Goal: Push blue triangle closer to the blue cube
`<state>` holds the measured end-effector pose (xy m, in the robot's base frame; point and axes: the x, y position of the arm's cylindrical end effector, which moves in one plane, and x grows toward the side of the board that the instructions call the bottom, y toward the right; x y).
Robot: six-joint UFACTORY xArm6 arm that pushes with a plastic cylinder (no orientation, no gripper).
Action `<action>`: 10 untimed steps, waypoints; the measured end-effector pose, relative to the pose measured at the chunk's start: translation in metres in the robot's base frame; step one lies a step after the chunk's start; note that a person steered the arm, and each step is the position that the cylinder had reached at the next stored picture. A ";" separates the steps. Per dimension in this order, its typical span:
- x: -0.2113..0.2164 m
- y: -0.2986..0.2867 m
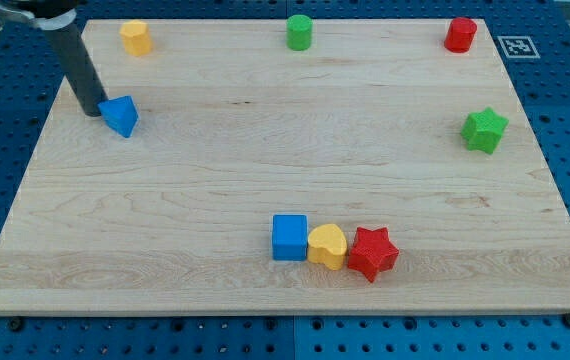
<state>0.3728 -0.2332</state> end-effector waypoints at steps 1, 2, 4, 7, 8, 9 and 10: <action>0.005 0.008; 0.017 0.021; 0.029 0.090; 0.087 0.081; 0.105 0.062; 0.115 0.062; 0.126 0.062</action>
<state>0.4991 -0.1712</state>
